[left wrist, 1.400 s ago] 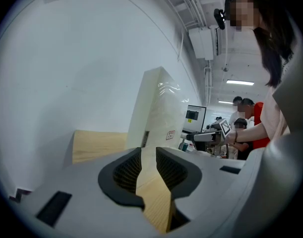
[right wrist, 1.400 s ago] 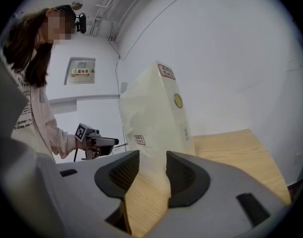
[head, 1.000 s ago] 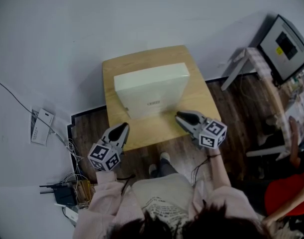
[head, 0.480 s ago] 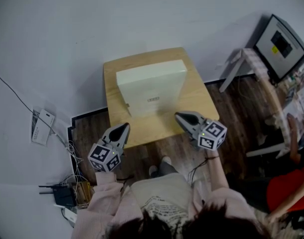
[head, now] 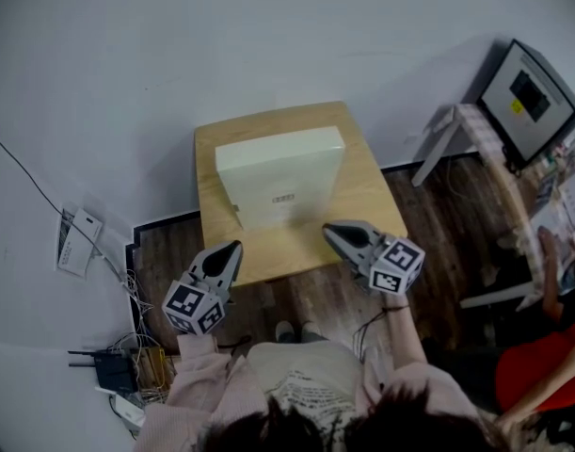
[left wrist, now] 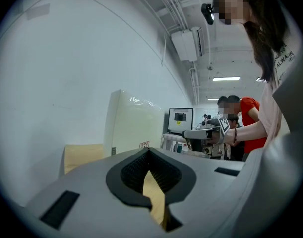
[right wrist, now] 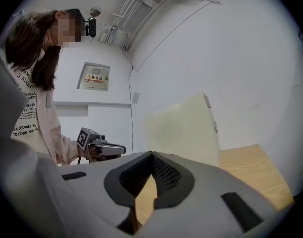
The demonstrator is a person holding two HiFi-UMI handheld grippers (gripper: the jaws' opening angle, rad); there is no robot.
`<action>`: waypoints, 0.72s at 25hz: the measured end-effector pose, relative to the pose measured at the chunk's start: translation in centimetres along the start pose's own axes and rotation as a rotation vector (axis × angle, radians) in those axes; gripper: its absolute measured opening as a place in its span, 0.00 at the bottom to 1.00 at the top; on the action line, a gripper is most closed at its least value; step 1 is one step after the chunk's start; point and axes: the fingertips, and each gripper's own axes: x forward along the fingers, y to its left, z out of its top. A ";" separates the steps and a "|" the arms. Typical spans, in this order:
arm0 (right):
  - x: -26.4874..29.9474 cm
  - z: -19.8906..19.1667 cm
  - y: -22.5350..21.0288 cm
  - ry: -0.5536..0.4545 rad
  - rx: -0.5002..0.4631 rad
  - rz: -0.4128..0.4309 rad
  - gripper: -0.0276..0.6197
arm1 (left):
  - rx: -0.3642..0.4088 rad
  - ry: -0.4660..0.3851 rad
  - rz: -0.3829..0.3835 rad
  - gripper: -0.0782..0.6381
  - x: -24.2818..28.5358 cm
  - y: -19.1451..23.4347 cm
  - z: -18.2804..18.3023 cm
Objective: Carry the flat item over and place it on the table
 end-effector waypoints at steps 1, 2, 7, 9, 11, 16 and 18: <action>-0.1 0.2 0.0 -0.002 -0.002 0.004 0.03 | -0.002 0.000 0.004 0.10 0.1 -0.1 0.1; -0.2 0.3 0.0 -0.004 -0.003 0.008 0.03 | -0.003 0.001 0.007 0.10 0.2 -0.3 0.1; -0.5 0.9 0.0 -0.008 -0.014 0.027 0.03 | 0.000 0.004 0.000 0.10 0.5 -1.0 0.1; -0.5 1.0 0.0 -0.008 -0.018 0.034 0.03 | 0.000 0.000 0.000 0.10 0.6 -1.2 0.1; -0.5 0.9 0.2 -0.010 -0.017 0.043 0.03 | 0.001 0.002 0.002 0.10 0.6 -1.3 0.0; -0.4 0.9 0.7 -0.015 -0.017 0.061 0.03 | 0.008 0.000 0.009 0.10 0.5 -1.5 0.1; -0.4 0.8 0.8 -0.014 -0.016 0.065 0.03 | 0.010 0.001 0.012 0.10 0.4 -1.5 0.2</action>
